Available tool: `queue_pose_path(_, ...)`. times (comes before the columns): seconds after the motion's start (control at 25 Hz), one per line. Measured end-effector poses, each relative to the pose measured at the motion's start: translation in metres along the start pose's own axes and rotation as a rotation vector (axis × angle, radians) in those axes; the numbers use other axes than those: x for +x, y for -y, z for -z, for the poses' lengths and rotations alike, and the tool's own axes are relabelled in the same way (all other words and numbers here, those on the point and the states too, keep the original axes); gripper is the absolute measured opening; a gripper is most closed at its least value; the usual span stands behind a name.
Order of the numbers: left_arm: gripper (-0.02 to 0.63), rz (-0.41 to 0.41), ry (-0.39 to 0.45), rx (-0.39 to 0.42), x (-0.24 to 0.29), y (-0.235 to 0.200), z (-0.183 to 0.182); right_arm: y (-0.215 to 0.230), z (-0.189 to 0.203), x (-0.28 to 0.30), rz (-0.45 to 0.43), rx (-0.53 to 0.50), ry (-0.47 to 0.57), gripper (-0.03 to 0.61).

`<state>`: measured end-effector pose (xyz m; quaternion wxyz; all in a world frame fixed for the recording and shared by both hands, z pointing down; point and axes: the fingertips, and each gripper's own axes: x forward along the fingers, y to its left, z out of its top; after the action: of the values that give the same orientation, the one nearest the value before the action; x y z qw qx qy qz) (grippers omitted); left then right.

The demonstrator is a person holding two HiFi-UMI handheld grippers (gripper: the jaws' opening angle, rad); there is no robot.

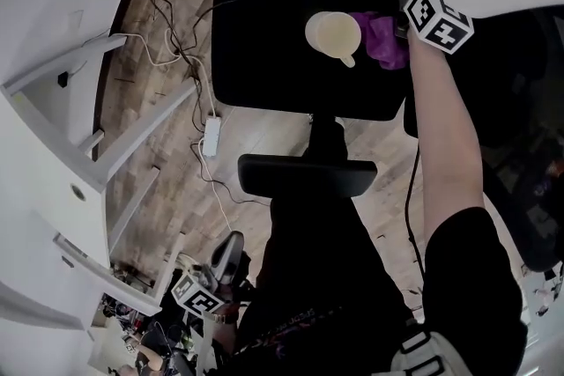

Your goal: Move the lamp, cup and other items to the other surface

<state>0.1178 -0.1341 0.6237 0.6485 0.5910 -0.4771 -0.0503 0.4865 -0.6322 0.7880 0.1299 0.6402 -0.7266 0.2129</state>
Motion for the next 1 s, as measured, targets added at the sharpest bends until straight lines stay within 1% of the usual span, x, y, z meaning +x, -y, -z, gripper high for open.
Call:
queue_pose_path(0.24,-0.002,0.009,-0.007,-0.031,0.007,-0.01,0.004,-0.003,0.005,-0.003,-0.011,-0.029,0.01,0.163)
queue_pose_path(0.44,-0.002,0.022,-0.002,-0.049,0.009,-0.008,0.006,0.0,0.007,-0.001,-0.03,-0.008,-0.022,0.172)
queue_pose_path(0.64,-0.002,0.028,0.012,-0.061,0.008,-0.006,0.005,0.002,0.012,-0.007,-0.021,-0.1,-0.077,0.192)
queue_pose_path(0.8,-0.002,0.045,0.016,-0.064,0.008,0.0,0.006,0.006,0.02,-0.024,-0.013,-0.155,-0.132,0.209)
queue_pose_path(0.92,-0.002,0.058,0.015,-0.067,0.009,0.003,0.007,0.009,0.03,-0.04,-0.02,-0.179,-0.169,0.201)
queue_pose_path(0.96,-0.002,0.062,0.015,-0.067,0.01,0.005,0.008,0.011,0.034,-0.045,-0.018,-0.181,-0.18,0.176)
queue_pose_path(1.0,-0.002,0.067,0.015,-0.065,0.01,0.006,0.008,0.013,0.037,-0.05,-0.013,-0.179,-0.19,0.167)
